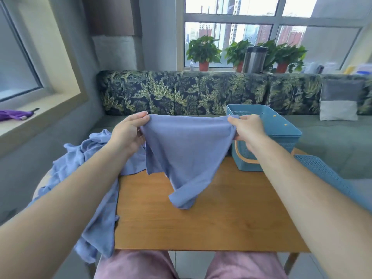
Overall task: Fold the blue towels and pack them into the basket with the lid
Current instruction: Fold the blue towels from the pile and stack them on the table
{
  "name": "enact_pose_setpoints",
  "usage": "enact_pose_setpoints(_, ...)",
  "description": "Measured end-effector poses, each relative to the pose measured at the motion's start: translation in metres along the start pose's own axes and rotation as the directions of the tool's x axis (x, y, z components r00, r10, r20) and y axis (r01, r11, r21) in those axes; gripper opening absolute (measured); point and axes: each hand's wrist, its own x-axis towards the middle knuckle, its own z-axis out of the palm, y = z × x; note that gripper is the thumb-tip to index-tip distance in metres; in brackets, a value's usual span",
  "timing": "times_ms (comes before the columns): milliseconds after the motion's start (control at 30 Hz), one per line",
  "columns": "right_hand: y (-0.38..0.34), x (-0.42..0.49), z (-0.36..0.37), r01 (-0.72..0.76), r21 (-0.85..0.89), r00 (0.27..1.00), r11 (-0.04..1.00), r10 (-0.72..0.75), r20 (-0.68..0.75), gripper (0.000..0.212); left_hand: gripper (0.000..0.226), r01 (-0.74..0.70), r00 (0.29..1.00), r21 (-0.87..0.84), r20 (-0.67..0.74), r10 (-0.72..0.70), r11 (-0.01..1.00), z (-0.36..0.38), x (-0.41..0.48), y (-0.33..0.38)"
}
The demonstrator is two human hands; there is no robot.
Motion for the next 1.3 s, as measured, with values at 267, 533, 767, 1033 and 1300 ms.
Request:
enact_pose_setpoints(267,-0.065,-0.015,-0.023,0.04,0.271,0.972,0.962,-0.1,0.211,0.017,0.013,-0.217,0.97,0.176,-0.069,0.232,0.96,0.007,-0.013,0.055)
enact_pose_setpoints(533,-0.086,-0.033,-0.042,0.093,0.323,0.895,0.942,-0.222,0.388,0.03,0.015,-0.408,0.858,0.694,0.069,0.509,0.593,-0.002,-0.012,0.077)
enact_pose_setpoints(767,-0.082,-0.052,-0.05,0.028,0.436,0.891,0.9,-0.22,0.397,0.035,0.007,-0.275,0.961,0.263,0.057,0.27,0.925,0.012,-0.031,0.088)
enact_pose_setpoints(1033,-0.087,-0.06,-0.069,0.166,0.304,0.951,0.938,-0.233,0.201,0.021,0.024,-0.278,0.958,0.315,0.164,0.237,0.907,0.011,-0.033,0.089)
enact_pose_setpoints(1300,-0.056,-0.016,-0.03,0.205,-0.214,0.948,0.955,-0.14,0.286,0.034,0.03,-0.233,0.963,0.727,0.081,0.257,0.646,0.016,0.003,0.043)
